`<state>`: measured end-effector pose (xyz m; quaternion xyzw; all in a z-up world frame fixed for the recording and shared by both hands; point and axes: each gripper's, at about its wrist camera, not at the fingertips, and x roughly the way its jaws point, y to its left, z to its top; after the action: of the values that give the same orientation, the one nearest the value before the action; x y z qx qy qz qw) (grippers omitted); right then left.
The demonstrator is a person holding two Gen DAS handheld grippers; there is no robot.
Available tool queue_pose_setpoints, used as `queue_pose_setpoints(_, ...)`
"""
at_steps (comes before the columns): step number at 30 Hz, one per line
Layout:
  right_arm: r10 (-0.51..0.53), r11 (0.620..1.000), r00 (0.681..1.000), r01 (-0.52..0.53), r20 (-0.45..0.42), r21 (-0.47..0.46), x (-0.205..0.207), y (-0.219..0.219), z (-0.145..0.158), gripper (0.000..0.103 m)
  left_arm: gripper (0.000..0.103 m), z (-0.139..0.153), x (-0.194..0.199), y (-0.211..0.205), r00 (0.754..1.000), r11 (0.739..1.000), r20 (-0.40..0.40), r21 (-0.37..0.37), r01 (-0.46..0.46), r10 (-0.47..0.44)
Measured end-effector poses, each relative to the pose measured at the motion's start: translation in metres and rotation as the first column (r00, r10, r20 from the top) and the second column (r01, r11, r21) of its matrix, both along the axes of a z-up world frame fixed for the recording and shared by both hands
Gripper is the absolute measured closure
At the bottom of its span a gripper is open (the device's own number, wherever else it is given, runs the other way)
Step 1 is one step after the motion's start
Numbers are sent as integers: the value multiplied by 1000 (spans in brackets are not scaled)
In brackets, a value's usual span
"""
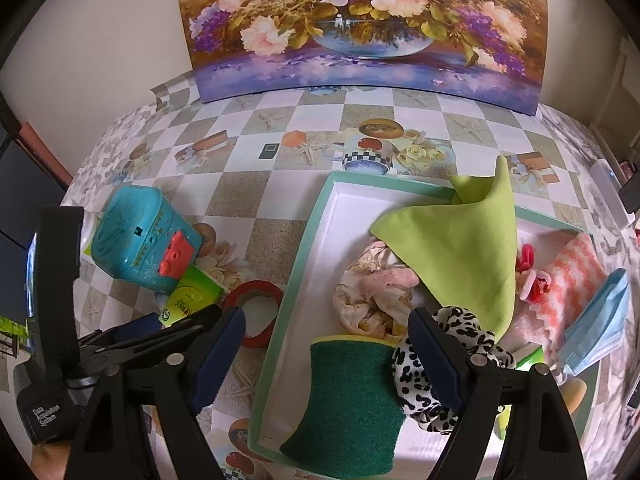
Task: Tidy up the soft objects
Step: 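Reach the left tool to the green tissue pack and close on it, then grasp the red tape ring with the right tool while the left tool holds the tissue pack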
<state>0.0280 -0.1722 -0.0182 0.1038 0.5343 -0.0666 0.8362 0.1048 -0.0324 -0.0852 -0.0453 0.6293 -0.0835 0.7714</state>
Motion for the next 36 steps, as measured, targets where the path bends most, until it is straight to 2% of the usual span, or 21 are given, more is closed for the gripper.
queue_pose_setpoints(2, 0, 1000, 1000, 0, 0, -1, 0, 0, 0, 17, 38, 1, 1, 6, 1000, 1000, 1, -20, 3, -3)
queue_pose_setpoints(6, 1, 1000, 1000, -1, -1, 0, 0, -1, 0, 17, 40, 4, -5, 6, 1000, 999, 0, -33, 10, -10)
queue_pose_setpoints(17, 9, 1000, 1000, -9, 7, -8, 1, 2, 2, 17, 40, 2, -13, 22, 998, 995, -53, -93, -39, 34)
queue_pose_setpoints(20, 14, 1000, 1000, -14, 14, -10, 2, 5, 3, 17, 40, 9, -22, 30, 998, 996, -44, -71, -53, 50)
queue_pose_setpoints(27, 31, 999, 999, -30, 11, -22, 3, 14, 4, 17, 40, 23, -39, 38, 997, 992, -23, -102, -73, 71)
queue_pose_setpoints(32, 42, 999, 999, -42, 20, -18, 4, 18, 3, 17, 40, 31, -50, 68, 987, 981, -7, -111, -160, 161)
queue_pose_setpoints(36, 70, 997, 997, -69, 30, -16, 6, 26, 4, 18, 40, 32, -52, 95, 965, 957, -13, -129, -260, 260)
